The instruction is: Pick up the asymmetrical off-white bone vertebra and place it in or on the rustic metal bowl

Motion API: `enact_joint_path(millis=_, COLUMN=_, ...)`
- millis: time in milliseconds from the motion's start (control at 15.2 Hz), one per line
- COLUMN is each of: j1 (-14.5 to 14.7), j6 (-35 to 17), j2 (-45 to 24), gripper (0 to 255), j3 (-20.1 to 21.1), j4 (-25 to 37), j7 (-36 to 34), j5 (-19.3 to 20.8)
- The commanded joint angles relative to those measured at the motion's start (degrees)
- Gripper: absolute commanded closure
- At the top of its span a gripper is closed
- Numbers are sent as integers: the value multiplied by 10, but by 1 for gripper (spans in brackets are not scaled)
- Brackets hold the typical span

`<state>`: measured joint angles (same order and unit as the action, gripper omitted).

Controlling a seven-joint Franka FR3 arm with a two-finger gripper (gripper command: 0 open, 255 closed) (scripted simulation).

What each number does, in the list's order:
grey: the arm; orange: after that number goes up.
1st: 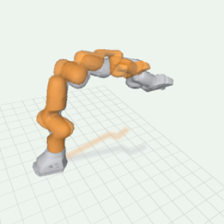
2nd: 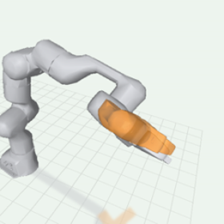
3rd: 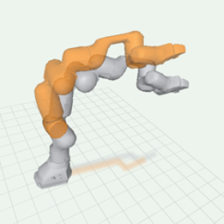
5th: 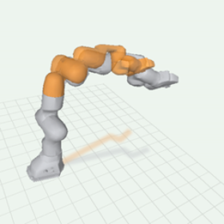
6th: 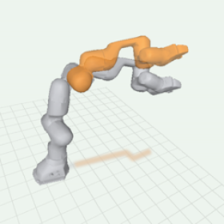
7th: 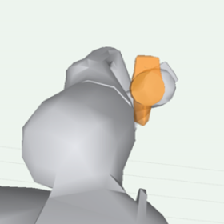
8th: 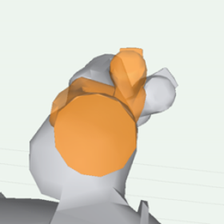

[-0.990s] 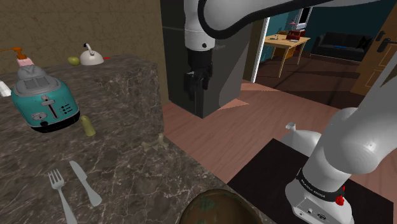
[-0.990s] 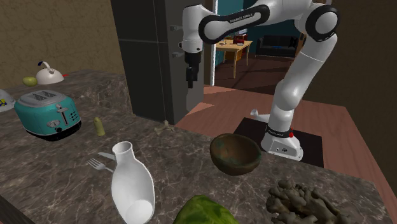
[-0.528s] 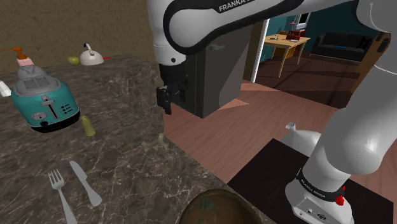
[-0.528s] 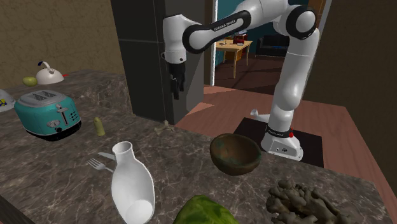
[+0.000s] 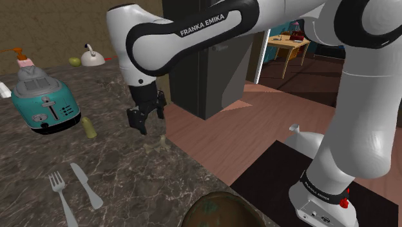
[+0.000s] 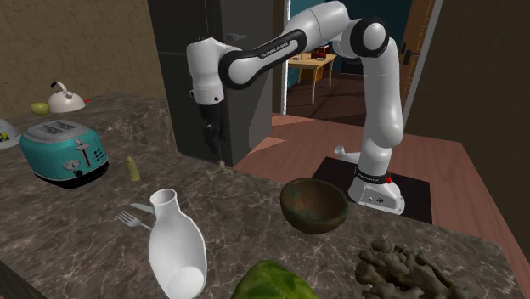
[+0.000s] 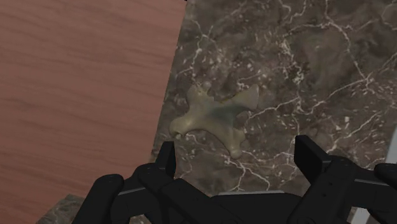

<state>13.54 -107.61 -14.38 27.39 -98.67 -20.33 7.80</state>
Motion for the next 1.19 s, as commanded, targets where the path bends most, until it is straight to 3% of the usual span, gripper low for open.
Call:
enact_joint_path(millis=0, j1=20, j6=12, j2=-52, gripper=0, j3=3, j4=52, j7=-15, j5=19)
enact_joint_path(millis=198, j1=48, j6=27, j2=-111, gripper=0, j3=2, j4=114, j7=-29, j5=39)
enact_joint_path(millis=726, j1=46, j6=-26, j2=-120, gripper=0, j3=-2, j4=68, j7=-34, j5=45)
enact_joint_path(millis=1122, j1=46, j6=-26, j2=-120, gripper=0, j3=-2, j4=68, j7=-34, j5=45)
